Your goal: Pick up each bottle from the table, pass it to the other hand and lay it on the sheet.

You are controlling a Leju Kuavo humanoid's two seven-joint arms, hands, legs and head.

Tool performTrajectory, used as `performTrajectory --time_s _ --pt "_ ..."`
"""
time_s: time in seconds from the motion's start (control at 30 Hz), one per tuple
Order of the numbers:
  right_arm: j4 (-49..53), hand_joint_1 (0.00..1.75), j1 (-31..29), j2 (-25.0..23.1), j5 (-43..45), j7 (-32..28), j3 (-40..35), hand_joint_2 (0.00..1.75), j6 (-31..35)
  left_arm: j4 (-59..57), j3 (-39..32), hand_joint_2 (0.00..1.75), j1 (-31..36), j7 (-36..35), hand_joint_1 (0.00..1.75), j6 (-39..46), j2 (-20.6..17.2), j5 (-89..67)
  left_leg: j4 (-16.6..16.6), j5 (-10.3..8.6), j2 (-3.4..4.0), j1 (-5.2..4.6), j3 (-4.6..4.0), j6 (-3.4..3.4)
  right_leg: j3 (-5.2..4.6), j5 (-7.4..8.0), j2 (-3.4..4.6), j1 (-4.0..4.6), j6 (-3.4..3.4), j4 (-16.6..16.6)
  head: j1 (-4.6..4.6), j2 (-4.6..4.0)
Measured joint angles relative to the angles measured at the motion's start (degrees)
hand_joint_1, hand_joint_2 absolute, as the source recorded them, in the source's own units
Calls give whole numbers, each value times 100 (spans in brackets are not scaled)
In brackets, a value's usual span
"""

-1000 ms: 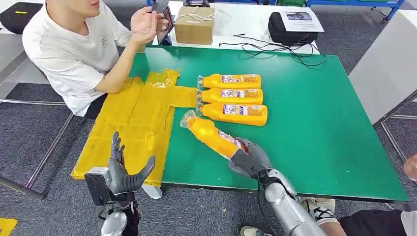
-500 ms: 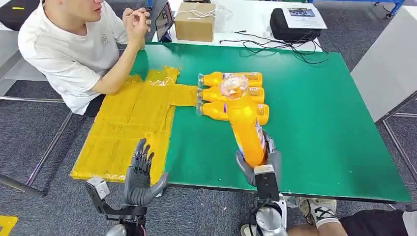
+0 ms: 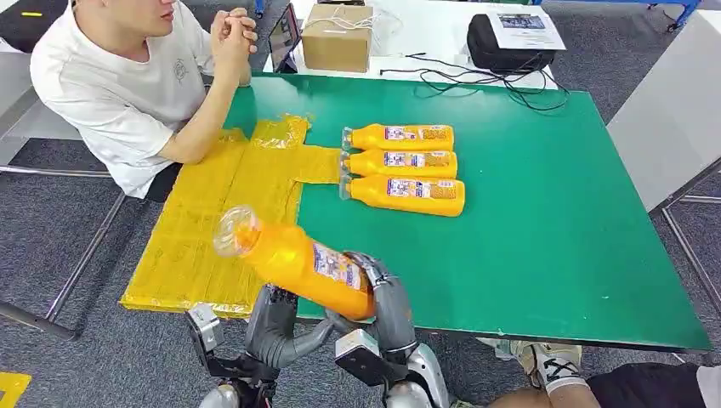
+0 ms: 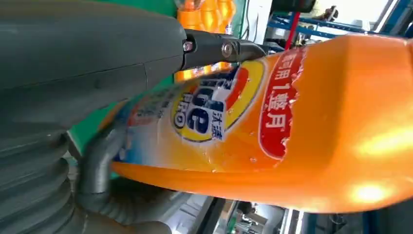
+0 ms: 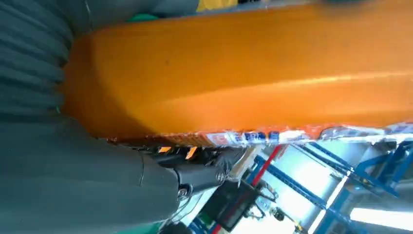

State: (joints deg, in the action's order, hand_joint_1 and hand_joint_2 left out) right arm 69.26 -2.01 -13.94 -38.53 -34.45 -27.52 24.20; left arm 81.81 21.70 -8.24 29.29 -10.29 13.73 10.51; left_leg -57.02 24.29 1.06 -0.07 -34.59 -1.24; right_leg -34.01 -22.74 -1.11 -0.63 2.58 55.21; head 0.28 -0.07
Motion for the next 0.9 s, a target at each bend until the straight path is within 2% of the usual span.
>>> performTrajectory --time_s 0.13,0.27,0.47,0.67,0.9 --pt "-155 175 -61 7 18 -9 -133 175 -31 0 35 175 33 2 0 -66 -39 48 0 0 0 -2 -2 -1 0 0 0 -2 0 0 2 0" --pt "-321 175 -155 20 70 -144 -334 175 -227 -50 35 175 75 7 0 -508 -61 337 -1 1 1 -4 -2 -1 -1 0 1 -2 0 0 2 0" --pt "-633 175 -322 72 57 -369 -810 175 -169 -325 -170 175 228 15 0 -1193 -63 1053 0 0 3 0 1 0 -6 1 3 1 -1 0 0 0" --pt "-811 175 -452 137 522 -485 -1090 175 -269 -402 -286 175 254 -11 0 -1429 -63 1313 -1 -1 5 -1 -1 0 -8 1 3 0 -1 0 0 0" --pt "-859 175 -564 251 614 -485 -1320 175 -273 -459 -354 175 256 -17 0 -1523 -63 1368 -2 0 5 -3 -2 0 -10 1 3 -1 0 -1 2 0"
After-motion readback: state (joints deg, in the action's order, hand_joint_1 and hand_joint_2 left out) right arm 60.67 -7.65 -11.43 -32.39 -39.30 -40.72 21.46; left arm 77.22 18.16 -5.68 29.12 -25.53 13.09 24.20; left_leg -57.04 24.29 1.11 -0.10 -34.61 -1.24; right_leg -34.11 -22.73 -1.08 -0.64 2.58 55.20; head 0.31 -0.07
